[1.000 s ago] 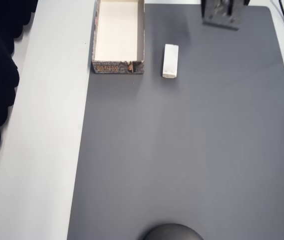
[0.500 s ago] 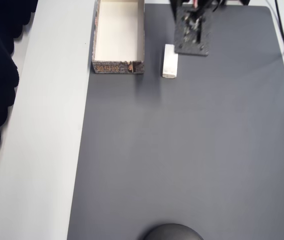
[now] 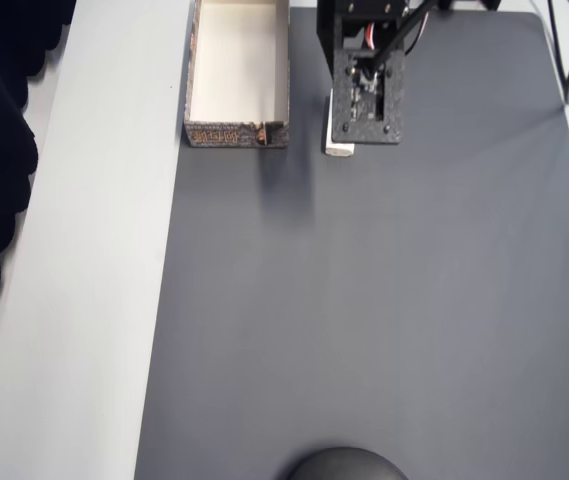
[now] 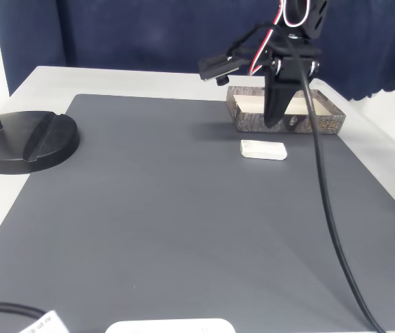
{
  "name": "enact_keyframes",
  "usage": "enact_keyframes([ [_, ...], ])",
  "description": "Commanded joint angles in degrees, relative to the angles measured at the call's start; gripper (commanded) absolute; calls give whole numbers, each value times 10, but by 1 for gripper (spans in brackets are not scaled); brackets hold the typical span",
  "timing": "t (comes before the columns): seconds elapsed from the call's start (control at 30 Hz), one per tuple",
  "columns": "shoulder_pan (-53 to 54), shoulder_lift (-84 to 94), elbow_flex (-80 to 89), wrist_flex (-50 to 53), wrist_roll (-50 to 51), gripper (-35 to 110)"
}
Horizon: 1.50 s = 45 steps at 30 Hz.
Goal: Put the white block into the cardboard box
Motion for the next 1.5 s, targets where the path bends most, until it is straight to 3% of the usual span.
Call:
enact_keyframes([
  [0.0,12,15,-18,-11,3,-2],
  [0.57,18,131,140,-113,-15,-2],
  [0.93,16,120,125,-131,-1,-1],
  [1.47,16,106,113,-150,-1,20],
])
